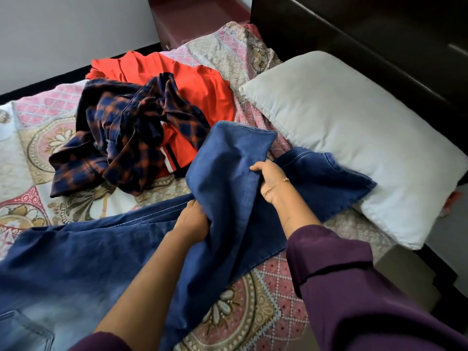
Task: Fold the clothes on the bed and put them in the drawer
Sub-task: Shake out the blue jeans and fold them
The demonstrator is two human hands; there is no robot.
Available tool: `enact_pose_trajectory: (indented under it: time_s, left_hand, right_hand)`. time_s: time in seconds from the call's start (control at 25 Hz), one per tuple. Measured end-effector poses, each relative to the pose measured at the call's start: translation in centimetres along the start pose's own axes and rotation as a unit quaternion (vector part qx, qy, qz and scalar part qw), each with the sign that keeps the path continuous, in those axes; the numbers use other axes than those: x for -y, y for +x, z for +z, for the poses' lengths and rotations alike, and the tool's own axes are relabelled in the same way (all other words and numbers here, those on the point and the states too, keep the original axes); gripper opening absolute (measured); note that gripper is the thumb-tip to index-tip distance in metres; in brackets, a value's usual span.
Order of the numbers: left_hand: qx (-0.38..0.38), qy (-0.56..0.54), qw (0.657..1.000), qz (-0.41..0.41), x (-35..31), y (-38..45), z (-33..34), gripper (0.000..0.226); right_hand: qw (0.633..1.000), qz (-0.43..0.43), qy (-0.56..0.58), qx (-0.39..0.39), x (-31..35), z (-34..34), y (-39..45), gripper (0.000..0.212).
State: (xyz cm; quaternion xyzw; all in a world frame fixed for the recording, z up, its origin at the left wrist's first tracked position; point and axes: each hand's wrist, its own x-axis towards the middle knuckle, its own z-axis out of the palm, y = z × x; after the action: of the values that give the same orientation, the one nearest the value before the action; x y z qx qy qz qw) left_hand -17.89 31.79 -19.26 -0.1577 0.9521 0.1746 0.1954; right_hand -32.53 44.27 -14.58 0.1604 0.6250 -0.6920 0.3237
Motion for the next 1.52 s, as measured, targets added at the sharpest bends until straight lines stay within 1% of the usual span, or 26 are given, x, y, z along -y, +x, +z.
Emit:
enact_pose_trajectory:
  time_s: [0.08, 0.16, 0.2, 0.24, 0.28, 0.32, 0.36, 0.4, 0.44, 0.52, 0.6, 0.68, 0.72, 0.76, 0.84, 0.88, 0.92, 0.96, 1.04, 1.08, 1.16, 1.28, 1.32, 1.4, 1.44, 1.52]
  left_hand:
    - [0.047, 0.078, 0.996, 0.01, 0.0, -0.4, 0.0, 0.037]
    - [0.045, 0.123, 0.991, 0.025, -0.5, -0.8, -0.7, 0.032]
    - [0.01, 0.118, 0.993, 0.022, -0.7, -0.8, -1.3, 0.031]
    - [-0.077, 0.086, 0.993, 0.015, -1.0, -0.7, -2.1, 0.032]
    - [-0.15, 0.049, 0.987, -0.005, -1.2, -0.6, -2.9, 0.034]
    - [-0.215, 0.009, 0.977, -0.013, -1.5, -0.7, -3.5, 0.033]
    - [-0.262, -0.012, 0.965, -0.011, -2.0, -0.7, -3.9, 0.028]
    - [-0.258, -0.016, 0.966, -0.005, -2.6, -0.5, -4.3, 0.022]
    - [-0.234, -0.003, 0.972, 0.007, -3.2, -0.1, -4.2, 0.018]
    - [-0.172, 0.007, 0.985, -0.008, -4.3, 0.9, -3.7, 0.025]
    - [-0.146, -0.008, 0.988, -0.04, -5.0, 1.5, -3.1, 0.04]
    - [-0.168, -0.01, 0.985, 0.035, -5.8, 1.8, -2.2, 0.049]
    - [-0.185, -0.01, 0.98, 0.068, -6.2, 2.1, -1.6, 0.048]
    - [-0.184, -0.013, 0.98, 0.074, -6.7, 2.3, -1.4, 0.041]
    - [-0.162, -0.014, 0.986, 0.042, -7.5, 3.0, -1.2, 0.029]
    - [-0.157, -0.002, 0.987, 0.023, -8.0, 3.3, -1.2, 0.028]
    - [-0.153, 0.008, 0.988, 0.006, -8.4, 3.5, -1.2, 0.028]
    - [-0.15, 0.013, 0.989, -0.01, -8.5, 3.8, -1.4, 0.029]
    - [-0.141, -0.027, 0.988, -0.064, -9.0, 4.5, -2.1, 0.028]
    - [-0.138, -0.058, 0.984, -0.092, -9.4, 5.0, -2.5, 0.028]
    - [-0.15, -0.138, 0.975, -0.083, -11.0, 5.8, -3.3, 0.032]
    - [-0.11, -0.265, 0.956, 0.056, -15.1, 6.1, -4.8, 0.047]
    - [-0.102, -0.286, 0.95, 0.075, -16.5, 6.4, -5.4, 0.046]
    - [-0.11, -0.279, 0.951, 0.075, -18.6, 7.4, -6.2, 0.045]
    - [-0.112, -0.256, 0.957, 0.077, -19.3, 8.3, -6.3, 0.046]
    - [-0.103, -0.207, 0.97, 0.072, -20.3, 9.9, -6.3, 0.051]
  right_hand:
    - [0.994, -0.05, 0.093, 0.015, 0.6, -1.4, -1.1, 0.037]
    - [0.99, -0.101, 0.096, -0.019, 1.1, -3.7, -2.2, 0.043]
    - [0.982, -0.138, 0.117, -0.059, 1.1, -5.5, -2.5, 0.043]
    - [0.964, -0.156, 0.198, -0.086, 1.0, -7.3, -3.4, 0.04]
    - [0.932, -0.159, 0.311, -0.101, 0.7, -8.9, -4.4, 0.037]
    - [0.907, -0.148, 0.378, -0.114, 0.2, -10.5, -5.4, 0.032]
    - [0.894, -0.136, 0.411, -0.116, -0.4, -11.9, -6.4, 0.029]
    - [0.892, -0.125, 0.418, -0.117, -1.0, -12.7, -7.2, 0.028]
    - [0.893, -0.119, 0.416, -0.12, -1.5, -13.5, -7.8, 0.029]
    - [0.902, -0.121, 0.398, -0.112, -2.0, -14.4, -7.8, 0.035]
    - [0.931, -0.128, 0.331, -0.086, -1.8, -14.5, -7.0, 0.057]
    - [0.961, -0.136, 0.233, -0.059, -1.3, -14.4, -6.4, 0.077]
    - [0.973, -0.143, 0.176, -0.051, -1.2, -14.6, -6.2, 0.079]
    - [0.981, -0.15, 0.115, -0.048, -1.2, -14.8, -6.0, 0.071]
    - [0.989, -0.142, 0.0, -0.047, -1.1, -15.3, -5.8, 0.029]
    - [0.988, -0.143, -0.022, -0.06, -1.0, -15.6, -5.8, 0.016]
    - [0.985, -0.155, -0.007, -0.075, -0.9, -16.3, -5.7, 0.018]
    - [0.981, -0.161, 0.066, -0.091, -0.8, -16.9, -5.8, 0.022]
    - [0.948, -0.177, 0.232, -0.125, -0.7, -18.3, -5.7, 0.027]
    - [0.935, -0.177, 0.269, -0.149, -0.8, -18.9, -5.4, 0.027]
    - [0.928, -0.158, 0.266, -0.205, -1.1, -19.4, -5.0, 0.029]
    - [0.931, -0.137, 0.242, -0.235, -1.1, -19.3, -4.3, 0.021]
    - [0.931, -0.137, 0.242, -0.236, -1.1, -19.2, -3.9, 0.024]
    - [0.932, -0.113, 0.227, -0.26, -0.6, -18.8, -4.4, 0.052]
    - [0.928, -0.112, 0.214, -0.284, -0.5, -18.8, -4.4, 0.055]
    - [0.917, -0.136, 0.19, -0.323, -0.5, -18.5, -4.5, 0.038]
